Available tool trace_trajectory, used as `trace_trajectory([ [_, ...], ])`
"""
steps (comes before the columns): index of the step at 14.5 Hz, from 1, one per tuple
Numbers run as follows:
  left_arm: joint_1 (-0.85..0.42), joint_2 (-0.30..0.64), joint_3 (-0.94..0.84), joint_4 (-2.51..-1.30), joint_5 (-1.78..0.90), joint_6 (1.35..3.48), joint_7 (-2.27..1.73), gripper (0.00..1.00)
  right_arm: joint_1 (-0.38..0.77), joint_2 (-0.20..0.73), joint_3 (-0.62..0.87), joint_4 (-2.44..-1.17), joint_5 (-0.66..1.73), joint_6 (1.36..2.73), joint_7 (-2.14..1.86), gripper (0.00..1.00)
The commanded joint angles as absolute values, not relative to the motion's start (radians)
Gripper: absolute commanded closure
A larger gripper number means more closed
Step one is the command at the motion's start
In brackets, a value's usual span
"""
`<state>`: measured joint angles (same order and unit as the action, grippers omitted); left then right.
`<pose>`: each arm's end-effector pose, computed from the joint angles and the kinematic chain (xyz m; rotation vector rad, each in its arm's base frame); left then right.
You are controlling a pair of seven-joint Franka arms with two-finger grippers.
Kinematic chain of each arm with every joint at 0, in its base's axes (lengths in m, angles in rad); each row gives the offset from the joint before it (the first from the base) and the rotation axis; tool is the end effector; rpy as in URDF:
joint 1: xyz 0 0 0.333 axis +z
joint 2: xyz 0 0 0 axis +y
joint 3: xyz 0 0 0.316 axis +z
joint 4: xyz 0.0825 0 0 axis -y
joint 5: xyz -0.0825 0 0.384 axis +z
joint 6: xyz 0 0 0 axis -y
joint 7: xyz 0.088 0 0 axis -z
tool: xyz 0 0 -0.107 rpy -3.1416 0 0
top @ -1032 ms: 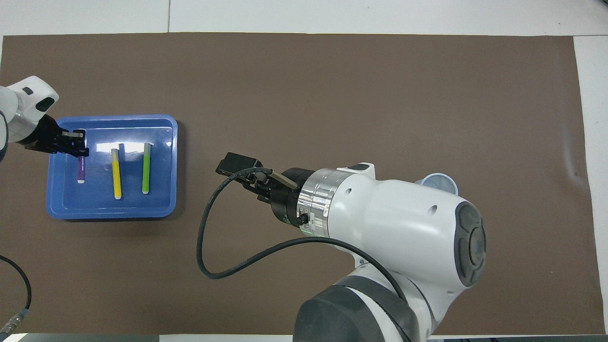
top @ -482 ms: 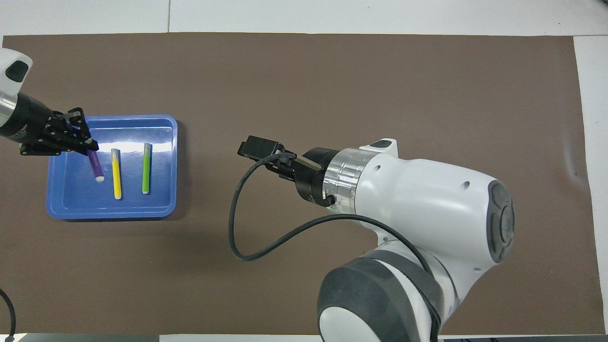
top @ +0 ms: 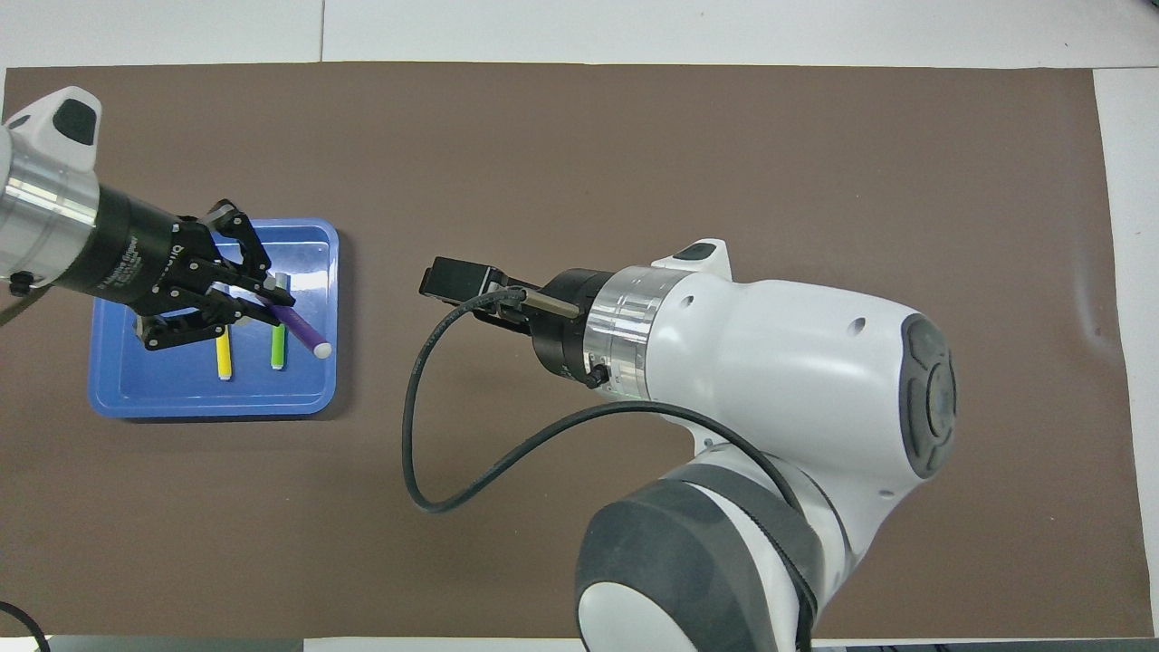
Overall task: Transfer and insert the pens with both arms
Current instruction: 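Lift the purple pen toward the right gripper with the left gripper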
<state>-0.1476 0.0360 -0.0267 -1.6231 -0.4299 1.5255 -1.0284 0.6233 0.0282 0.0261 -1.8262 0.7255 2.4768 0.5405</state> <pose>0.5410 -0.1419 0.5865 2.5586 1.1788 -0.5049 0.4926 0.3711 0.5819 -2.2710 0.3793 -0.1821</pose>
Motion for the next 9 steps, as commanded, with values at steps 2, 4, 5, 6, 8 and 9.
trace_trajectory([
  [2,-0.19,0.012,-0.02,-1.661,-0.559,1.561,-1.282,1.0,0.623,0.043,0.028,-1.777,0.718,2.461,0.537,0.0],
  [4,-0.19,-0.026,-0.02,-1.741,-0.638,1.587,-1.359,1.0,0.659,0.041,0.028,-1.784,0.716,2.457,0.538,0.0],
  [5,-0.193,-0.044,-0.021,-1.784,-0.661,1.626,-1.394,1.0,0.66,0.035,0.028,-1.801,0.716,2.454,0.537,0.0],
  [6,-0.21,-0.061,-0.021,-1.817,-0.681,1.658,-1.42,1.0,0.658,0.035,0.028,-1.802,0.718,2.448,0.538,0.0],
  [8,-0.21,-0.086,-0.02,-1.867,-0.75,1.689,-1.451,1.0,0.658,0.037,0.028,-1.792,0.718,2.448,0.548,0.0],
  [9,-0.204,-0.089,-0.02,-1.87,-0.764,1.687,-1.454,1.0,0.661,0.032,0.028,-1.795,0.716,2.448,0.548,0.0],
])
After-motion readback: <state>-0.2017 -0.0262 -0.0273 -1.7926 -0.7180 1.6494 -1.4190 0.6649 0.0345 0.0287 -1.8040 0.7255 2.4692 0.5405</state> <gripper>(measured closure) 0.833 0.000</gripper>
